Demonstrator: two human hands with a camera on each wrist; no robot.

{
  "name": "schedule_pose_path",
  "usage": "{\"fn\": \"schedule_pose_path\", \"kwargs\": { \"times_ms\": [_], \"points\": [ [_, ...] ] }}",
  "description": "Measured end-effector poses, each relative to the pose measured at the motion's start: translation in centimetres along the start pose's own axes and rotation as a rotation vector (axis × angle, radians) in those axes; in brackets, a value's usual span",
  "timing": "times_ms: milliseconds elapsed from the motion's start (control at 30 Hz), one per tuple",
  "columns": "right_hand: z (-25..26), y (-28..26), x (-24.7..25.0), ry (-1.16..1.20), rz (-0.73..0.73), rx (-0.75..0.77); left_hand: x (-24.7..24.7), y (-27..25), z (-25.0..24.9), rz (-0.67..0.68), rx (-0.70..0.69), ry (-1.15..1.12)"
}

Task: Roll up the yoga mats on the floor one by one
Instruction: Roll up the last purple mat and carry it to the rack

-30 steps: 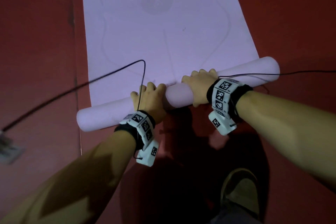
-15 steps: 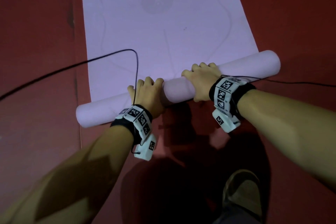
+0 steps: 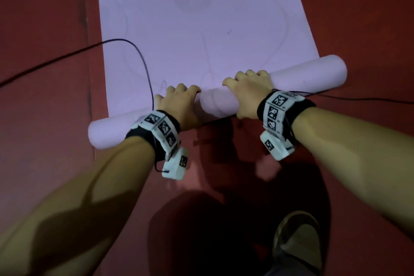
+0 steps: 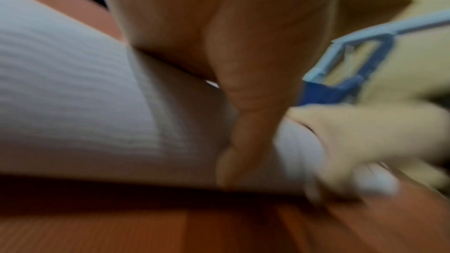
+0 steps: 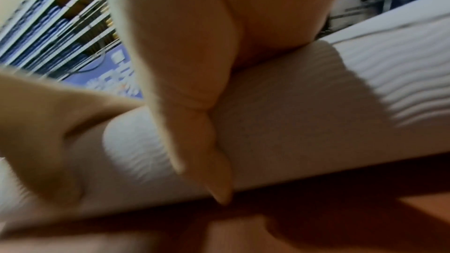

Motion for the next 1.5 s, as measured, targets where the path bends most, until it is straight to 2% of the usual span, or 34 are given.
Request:
{"fn": "schedule_pose_path", "kwargs": {
  "times_ms": [100,167,233,367,467,533,633,700,800,967,1033,1100,1200,1267,1367,1500],
  "points": [
    [-0.4,1.0,0.7,0.056,0.076,-0.014,-1.3,-1.0,0.0,-0.171,0.024,0.017],
    [-0.5,1.3,1.1,0.075,0.106,-0.001,-1.6,-0.8,0.3,-0.188,0.037,-0.002],
    [-0.7,1.2,1.0,0.055,0.076,0.015,-1.2,0.1,0.4,-0.141,0.045,-0.022],
    [-0.5,0.2,-0.3,-0.081,-0.116,0.012,0.3,1.6,0.8,0.012,0.035,0.009],
    [-0.3,0.5,-0.3,-0.096,-0.137,0.002,1.0,1.7,0.6,0.06,0.055,0.009],
    [-0.5,1.1,0.3,-0.064,-0.104,-0.004,0.6,0.8,0.2,-0.029,0.091,-0.013],
    [-0.8,1.8,0.9,-0.017,-0.038,-0.011,-1.3,-0.7,-0.2,-0.234,0.102,-0.003],
    [-0.9,2.1,1.1,0.004,0.004,-0.002,-1.9,-0.6,-0.1,-0.297,0.081,0.03],
    [-1.0,2.2,1.4,-0.003,-0.008,0.035,-1.2,0.7,0.3,-0.254,0.076,0.042],
    [-0.6,1.5,0.0,-0.088,-0.213,0.032,0.4,2.1,0.9,-0.123,0.055,0.048],
    [-0.6,1.9,0.3,-0.072,-0.189,0.025,0.7,2.3,0.9,-0.104,0.056,0.064],
    [-0.8,2.3,1.0,-0.05,-0.126,0.014,0.4,1.9,0.9,-0.153,0.05,0.065],
    [-0.9,3.2,1.8,-0.018,-0.046,0.013,-0.9,1.1,1.2,-0.329,0.056,0.079],
    [-1.1,3.8,2.1,0.01,-0.001,0.029,-1.3,1.1,1.4,-0.368,0.066,0.093],
    [-1.7,3.7,2.2,0.017,-0.024,0.08,-0.3,2.2,1.5,-0.264,0.058,0.066],
    [-1.7,3.3,0.9,-0.09,-0.178,0.077,0.8,3.5,2.2,-0.167,0.038,0.077]
  ]
}}
Point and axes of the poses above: each hand's wrist, its own y-axis towards the middle knuckle, its own x-axis out of the back of the hand, z = x × y, the point moved 2 cm from there along y, towards the middle knuckle, and after that the axes turned 2 degrees about y, right-handed, at the moved point
